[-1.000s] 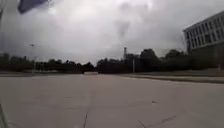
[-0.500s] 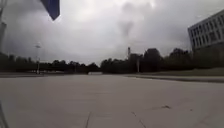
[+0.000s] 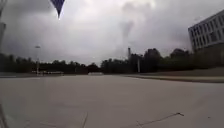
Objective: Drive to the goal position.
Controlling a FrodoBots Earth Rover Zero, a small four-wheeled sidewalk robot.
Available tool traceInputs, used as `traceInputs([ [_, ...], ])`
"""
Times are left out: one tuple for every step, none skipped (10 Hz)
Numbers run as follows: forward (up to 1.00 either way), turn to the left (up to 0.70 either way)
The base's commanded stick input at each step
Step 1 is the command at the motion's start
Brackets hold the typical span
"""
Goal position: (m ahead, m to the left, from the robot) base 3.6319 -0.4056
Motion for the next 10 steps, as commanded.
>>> traceInputs([
  [0.7, 0.0],
  [0.7, 0.0],
  [0.7, 0.0],
  [0.7, 0.0],
  [0.7, 0.0],
  [0.7, 0.0],
  [0.7, 0.0],
  [0.7, 0.0],
  [0.7, 0.0],
  [0.7, 0.0],
])
